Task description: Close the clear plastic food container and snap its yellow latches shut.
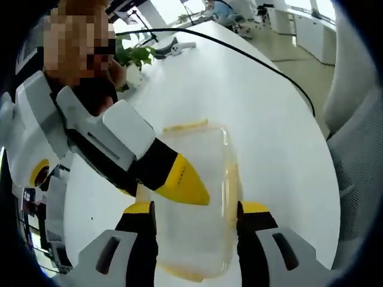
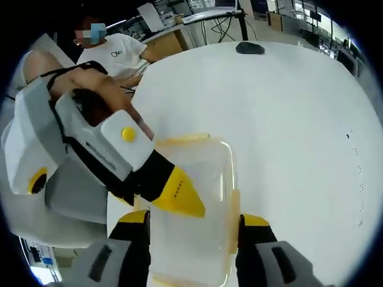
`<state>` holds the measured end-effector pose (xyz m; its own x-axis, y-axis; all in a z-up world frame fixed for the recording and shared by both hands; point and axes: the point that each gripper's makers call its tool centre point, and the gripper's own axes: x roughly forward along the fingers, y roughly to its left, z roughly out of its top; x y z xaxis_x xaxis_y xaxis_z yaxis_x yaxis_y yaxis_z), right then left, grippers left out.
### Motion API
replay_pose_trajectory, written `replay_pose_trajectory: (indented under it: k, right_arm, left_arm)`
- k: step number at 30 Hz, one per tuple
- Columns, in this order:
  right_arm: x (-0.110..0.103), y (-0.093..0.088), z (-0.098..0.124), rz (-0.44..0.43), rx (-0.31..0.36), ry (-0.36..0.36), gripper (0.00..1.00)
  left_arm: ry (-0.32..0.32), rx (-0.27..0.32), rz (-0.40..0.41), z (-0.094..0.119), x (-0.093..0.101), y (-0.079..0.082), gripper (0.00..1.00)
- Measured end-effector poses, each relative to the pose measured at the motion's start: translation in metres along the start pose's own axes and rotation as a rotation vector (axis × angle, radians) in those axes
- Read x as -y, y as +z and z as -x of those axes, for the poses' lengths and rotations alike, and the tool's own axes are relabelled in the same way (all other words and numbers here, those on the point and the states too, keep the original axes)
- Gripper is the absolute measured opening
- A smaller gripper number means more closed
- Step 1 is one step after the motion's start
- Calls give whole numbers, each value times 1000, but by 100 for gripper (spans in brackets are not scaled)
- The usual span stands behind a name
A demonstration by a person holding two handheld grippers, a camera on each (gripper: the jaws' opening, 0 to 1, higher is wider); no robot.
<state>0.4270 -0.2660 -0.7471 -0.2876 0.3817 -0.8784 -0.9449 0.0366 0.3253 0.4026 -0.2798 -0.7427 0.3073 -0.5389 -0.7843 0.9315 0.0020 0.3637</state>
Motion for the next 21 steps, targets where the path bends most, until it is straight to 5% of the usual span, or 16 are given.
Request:
replay_pose_trajectory:
  k: [13,21]
  right_arm:
    - [0,4,4,-8,40,-49,57]
    - [-4,7,8,61,64,-122,56]
  left_arm:
    - [-36,2,-29,1,-2,2,52]
    - [-116,16,22,7,-3,4,52]
